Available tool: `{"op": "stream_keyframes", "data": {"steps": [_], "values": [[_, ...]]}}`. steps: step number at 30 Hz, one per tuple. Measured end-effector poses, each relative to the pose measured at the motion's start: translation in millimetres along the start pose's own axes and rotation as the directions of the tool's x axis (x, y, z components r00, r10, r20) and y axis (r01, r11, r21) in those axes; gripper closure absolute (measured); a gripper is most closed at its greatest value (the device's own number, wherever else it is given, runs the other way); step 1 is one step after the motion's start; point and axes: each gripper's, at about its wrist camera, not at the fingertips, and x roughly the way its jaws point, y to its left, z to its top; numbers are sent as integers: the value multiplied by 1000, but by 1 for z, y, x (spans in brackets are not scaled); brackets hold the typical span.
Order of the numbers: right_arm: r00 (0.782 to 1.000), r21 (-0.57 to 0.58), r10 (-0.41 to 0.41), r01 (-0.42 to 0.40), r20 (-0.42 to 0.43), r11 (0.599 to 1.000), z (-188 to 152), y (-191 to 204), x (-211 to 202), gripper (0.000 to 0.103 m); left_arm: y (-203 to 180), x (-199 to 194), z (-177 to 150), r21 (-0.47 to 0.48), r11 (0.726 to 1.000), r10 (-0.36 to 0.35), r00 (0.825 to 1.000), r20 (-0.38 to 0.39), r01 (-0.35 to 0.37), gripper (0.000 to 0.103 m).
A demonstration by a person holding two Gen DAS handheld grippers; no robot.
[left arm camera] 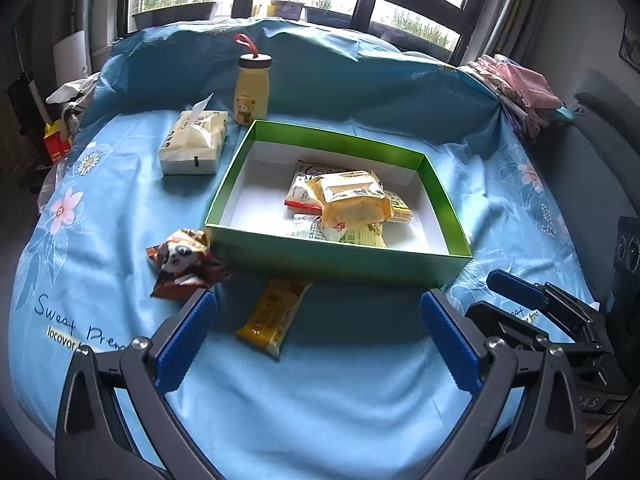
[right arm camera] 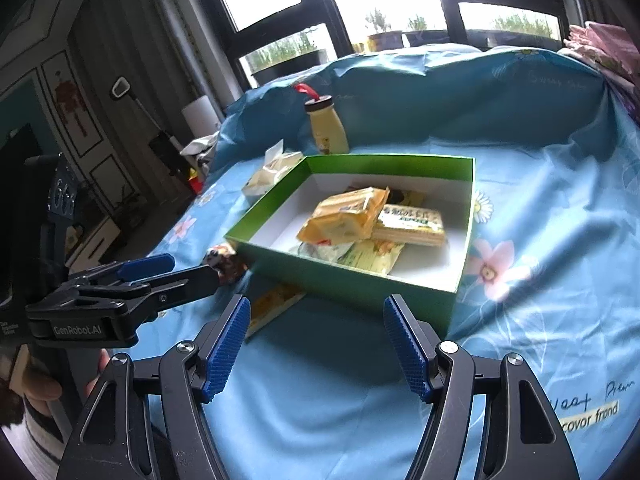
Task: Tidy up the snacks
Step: 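Move both tools toward the yellow cheese-cracker bar beside the box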
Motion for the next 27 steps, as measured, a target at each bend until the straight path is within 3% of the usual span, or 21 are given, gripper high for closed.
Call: {"op": "stream_keyframes", "data": {"steps": [15, 27], "values": [[1000, -48, 27, -27, -15, 998, -12, 25, -10, 33, 4, -16, -19, -26, 1000, 4, 1000, 0, -4, 1], [994, -72, 45, -52, -104, 996, -29, 41, 12, 33, 57, -5, -50, -158, 987, -3, 996, -91, -11, 1]]}}
